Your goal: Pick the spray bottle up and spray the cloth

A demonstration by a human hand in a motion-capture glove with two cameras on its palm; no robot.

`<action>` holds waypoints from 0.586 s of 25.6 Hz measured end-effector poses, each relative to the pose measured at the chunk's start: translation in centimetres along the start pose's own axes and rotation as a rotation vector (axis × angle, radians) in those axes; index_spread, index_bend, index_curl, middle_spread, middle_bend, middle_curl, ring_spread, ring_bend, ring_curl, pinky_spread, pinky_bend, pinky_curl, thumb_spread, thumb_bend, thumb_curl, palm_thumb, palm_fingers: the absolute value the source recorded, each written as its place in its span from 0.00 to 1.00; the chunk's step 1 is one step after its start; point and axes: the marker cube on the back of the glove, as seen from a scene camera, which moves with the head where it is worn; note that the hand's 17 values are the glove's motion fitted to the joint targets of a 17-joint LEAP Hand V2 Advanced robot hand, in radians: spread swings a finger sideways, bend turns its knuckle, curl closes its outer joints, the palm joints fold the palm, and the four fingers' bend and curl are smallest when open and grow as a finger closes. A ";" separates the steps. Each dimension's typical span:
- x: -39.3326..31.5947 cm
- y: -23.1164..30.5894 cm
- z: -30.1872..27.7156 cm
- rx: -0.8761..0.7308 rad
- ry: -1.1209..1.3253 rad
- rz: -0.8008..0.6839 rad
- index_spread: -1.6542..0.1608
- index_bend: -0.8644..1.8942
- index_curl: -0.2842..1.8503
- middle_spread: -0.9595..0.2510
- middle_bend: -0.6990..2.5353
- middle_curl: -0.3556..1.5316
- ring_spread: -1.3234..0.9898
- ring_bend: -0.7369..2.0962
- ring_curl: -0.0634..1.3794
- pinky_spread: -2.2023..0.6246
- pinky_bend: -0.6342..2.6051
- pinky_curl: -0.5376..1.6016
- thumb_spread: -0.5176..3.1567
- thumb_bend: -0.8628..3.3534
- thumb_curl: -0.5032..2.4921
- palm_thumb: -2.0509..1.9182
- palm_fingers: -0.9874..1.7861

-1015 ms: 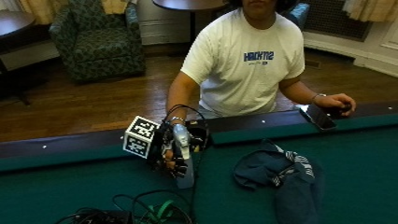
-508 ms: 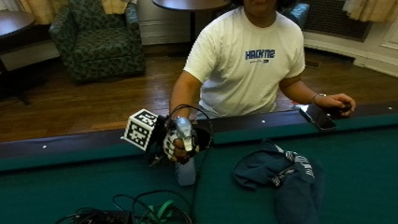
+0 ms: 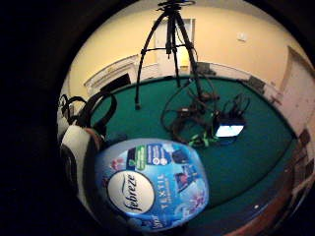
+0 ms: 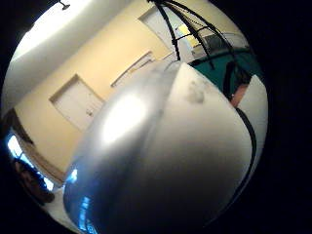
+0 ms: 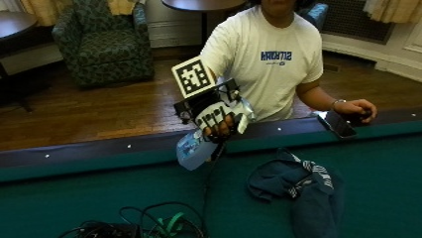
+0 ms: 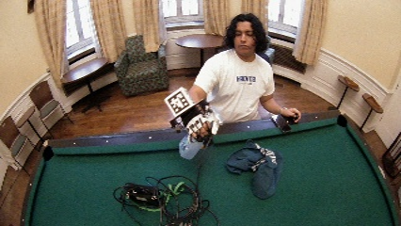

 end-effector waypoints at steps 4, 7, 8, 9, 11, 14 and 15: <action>-3.1 -1.3 0.8 -0.011 0.191 -0.150 0.78 0.43 0.36 0.64 0.42 0.48 0.48 0.52 0.37 0.67 0.33 0.44 0.28 0.20 0.38 0.75 0.87; -5.3 -1.1 1.6 -0.084 0.348 -0.287 0.78 0.44 0.36 0.64 0.42 0.48 0.48 0.52 0.37 0.67 0.33 0.44 0.27 0.20 0.38 0.75 0.87; -6.1 -1.0 2.1 -0.106 0.398 -0.334 0.78 0.44 0.37 0.64 0.42 0.48 0.48 0.52 0.37 0.67 0.33 0.44 0.27 0.20 0.38 0.75 0.87; -6.8 -0.9 2.6 -0.125 0.445 -0.378 0.78 0.44 0.37 0.64 0.42 0.48 0.49 0.52 0.37 0.67 0.33 0.44 0.27 0.20 0.39 0.75 0.87; -8.2 -0.6 3.8 -0.157 0.527 -0.461 0.78 0.44 0.37 0.64 0.42 0.48 0.49 0.52 0.37 0.67 0.33 0.44 0.27 0.20 0.39 0.75 0.87; -10.4 0.4 5.7 -0.195 0.630 -0.583 0.78 0.44 0.38 0.64 0.42 0.48 0.48 0.52 0.37 0.67 0.33 0.44 0.26 0.20 0.39 0.75 0.86; -11.1 0.9 6.3 -0.208 0.661 -0.625 0.78 0.44 0.38 0.64 0.42 0.48 0.48 0.52 0.37 0.67 0.33 0.44 0.26 0.20 0.40 0.75 0.86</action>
